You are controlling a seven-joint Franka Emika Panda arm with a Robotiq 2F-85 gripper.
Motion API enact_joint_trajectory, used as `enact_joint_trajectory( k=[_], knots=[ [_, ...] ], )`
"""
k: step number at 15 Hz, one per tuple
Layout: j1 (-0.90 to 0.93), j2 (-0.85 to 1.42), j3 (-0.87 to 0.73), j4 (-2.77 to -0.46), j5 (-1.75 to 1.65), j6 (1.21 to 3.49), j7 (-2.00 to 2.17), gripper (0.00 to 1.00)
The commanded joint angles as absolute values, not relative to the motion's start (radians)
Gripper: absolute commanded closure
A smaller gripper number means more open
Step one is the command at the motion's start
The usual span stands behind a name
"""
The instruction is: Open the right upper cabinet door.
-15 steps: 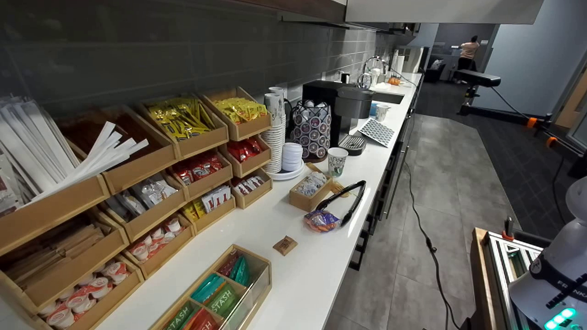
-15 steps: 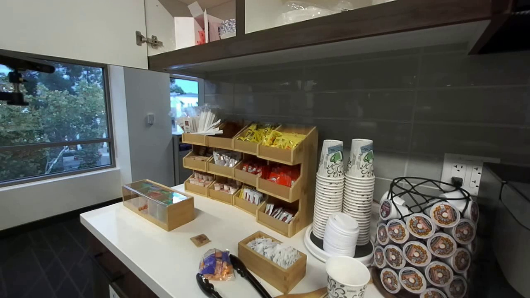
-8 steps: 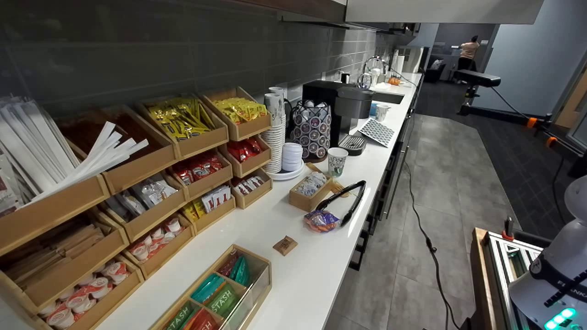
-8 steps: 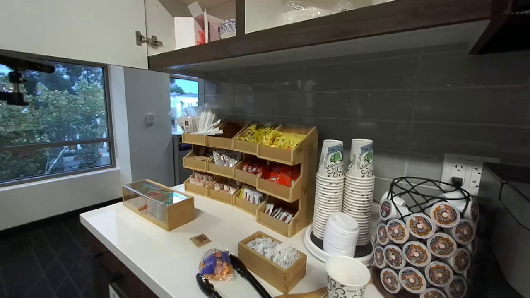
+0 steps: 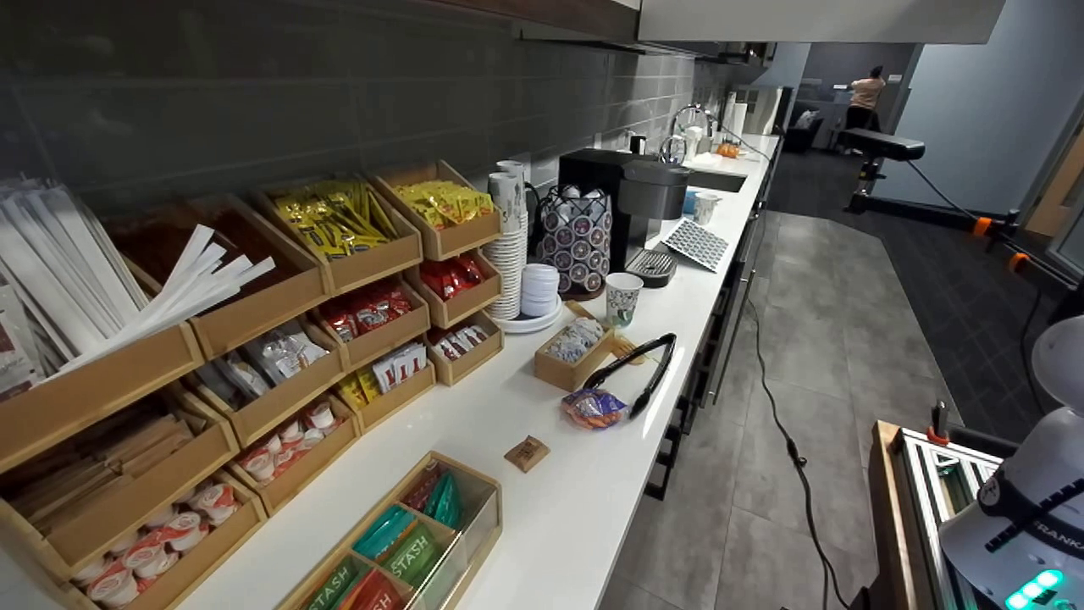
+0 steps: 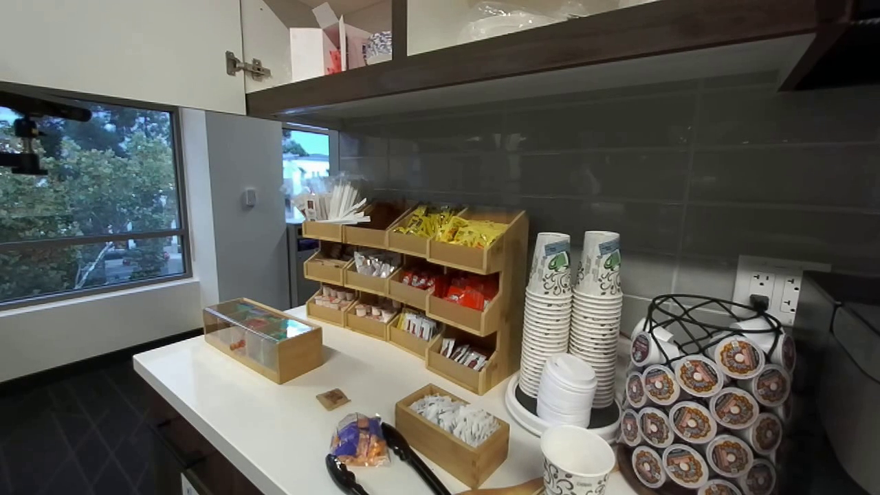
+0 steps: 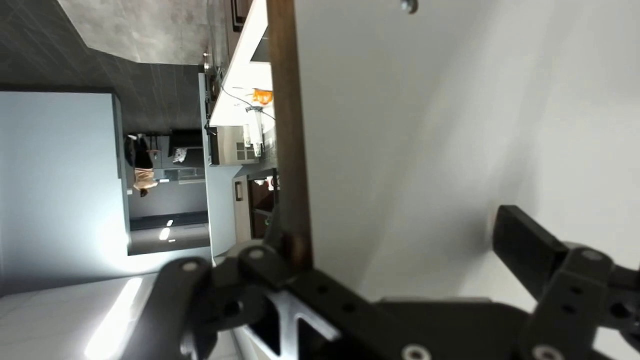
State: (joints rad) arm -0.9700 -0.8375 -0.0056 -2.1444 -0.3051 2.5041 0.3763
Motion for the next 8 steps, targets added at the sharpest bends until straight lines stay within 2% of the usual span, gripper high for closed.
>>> enact_joint_trajectory(
  k=[1, 8],
  knots=[
    [-1.064, -0.820, 0.013, -2.109, -0.327, 2.477, 0.457, 0.00],
    [-1.075, -0.844, -0.005, -2.111, -0.319, 2.433, 0.438, 0.00]
  ],
)
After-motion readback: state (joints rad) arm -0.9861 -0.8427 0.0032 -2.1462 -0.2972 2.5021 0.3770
